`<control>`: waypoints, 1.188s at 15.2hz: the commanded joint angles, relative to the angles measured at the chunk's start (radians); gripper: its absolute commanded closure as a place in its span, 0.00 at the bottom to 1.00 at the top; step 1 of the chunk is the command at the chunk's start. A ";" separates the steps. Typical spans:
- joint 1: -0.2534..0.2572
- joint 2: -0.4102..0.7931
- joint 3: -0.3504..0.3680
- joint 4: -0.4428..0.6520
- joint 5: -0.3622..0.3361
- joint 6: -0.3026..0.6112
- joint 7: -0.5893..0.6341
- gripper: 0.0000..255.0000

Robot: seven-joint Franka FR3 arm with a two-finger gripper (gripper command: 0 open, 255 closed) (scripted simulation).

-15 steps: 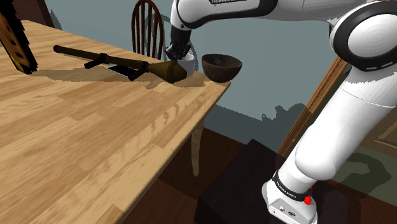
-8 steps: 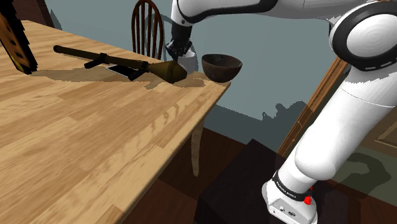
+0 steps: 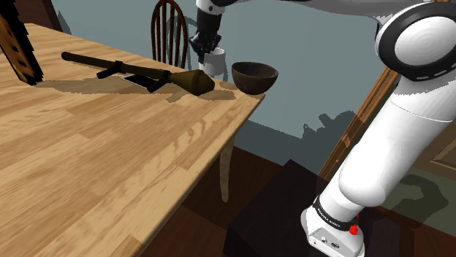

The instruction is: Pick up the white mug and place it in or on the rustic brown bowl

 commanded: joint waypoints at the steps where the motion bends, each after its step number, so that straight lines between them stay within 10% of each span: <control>1: 0.000 0.006 0.000 0.037 0.000 -0.031 -0.005 1.00; 18: 0.016 0.121 0.010 0.424 -0.024 -0.306 -0.017 1.00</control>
